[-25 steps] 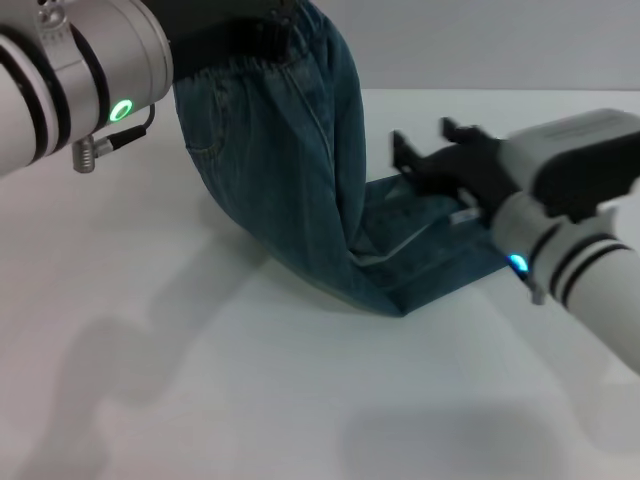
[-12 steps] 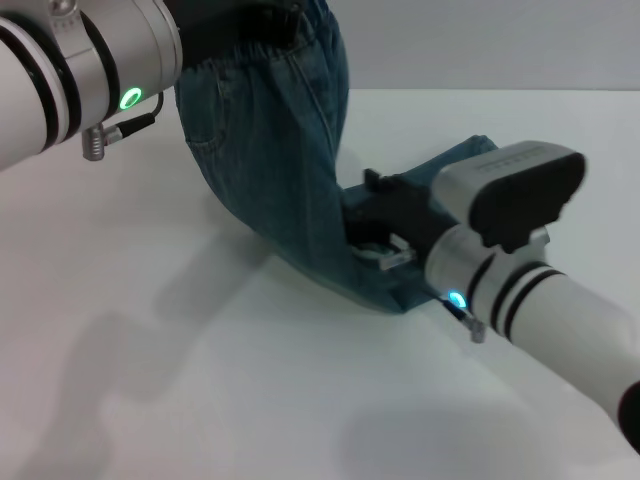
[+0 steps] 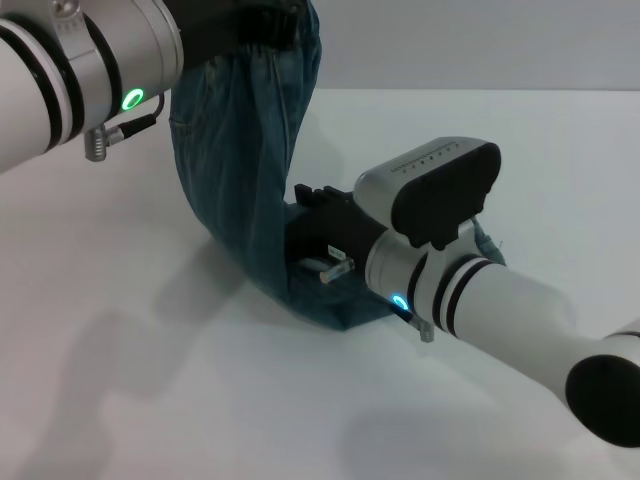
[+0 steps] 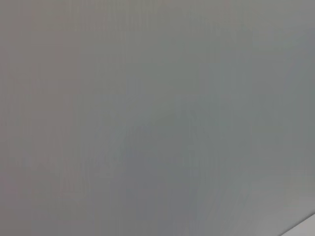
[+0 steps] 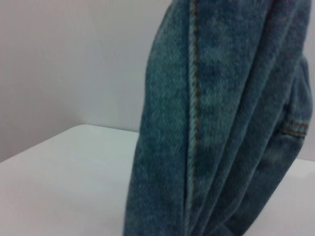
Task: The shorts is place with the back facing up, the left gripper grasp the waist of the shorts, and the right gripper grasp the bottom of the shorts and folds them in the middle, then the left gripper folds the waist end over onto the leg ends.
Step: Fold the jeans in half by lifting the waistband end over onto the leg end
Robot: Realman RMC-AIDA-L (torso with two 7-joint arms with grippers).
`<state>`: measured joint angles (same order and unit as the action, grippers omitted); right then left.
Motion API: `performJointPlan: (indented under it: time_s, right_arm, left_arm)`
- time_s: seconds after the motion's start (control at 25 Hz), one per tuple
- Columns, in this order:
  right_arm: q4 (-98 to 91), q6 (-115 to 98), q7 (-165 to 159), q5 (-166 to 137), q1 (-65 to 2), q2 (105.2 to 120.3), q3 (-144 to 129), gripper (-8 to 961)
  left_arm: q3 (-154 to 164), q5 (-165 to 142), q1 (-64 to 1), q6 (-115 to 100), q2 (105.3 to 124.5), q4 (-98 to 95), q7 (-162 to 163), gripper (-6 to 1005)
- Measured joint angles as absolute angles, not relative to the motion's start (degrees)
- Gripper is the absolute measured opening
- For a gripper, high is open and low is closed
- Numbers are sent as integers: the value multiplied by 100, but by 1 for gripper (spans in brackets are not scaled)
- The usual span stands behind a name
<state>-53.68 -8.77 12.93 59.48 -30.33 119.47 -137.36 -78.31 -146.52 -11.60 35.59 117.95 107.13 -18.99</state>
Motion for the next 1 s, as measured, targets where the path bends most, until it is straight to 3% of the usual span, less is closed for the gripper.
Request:
performJointPlan:
  time_s: [0.36, 1.0]
  right_arm:
    - [-5485, -896, 1341, 5345, -2363, 11879, -12811, 619]
    - [-5891, -942, 1358, 4156, -1195, 11896, -10664, 622]
  left_arm:
    - [-7831, -14628, -1112, 3539, 11788, 10640, -1898, 22]
    - [-7280, -14525, -996, 3218, 11804, 10434, -1911, 22]
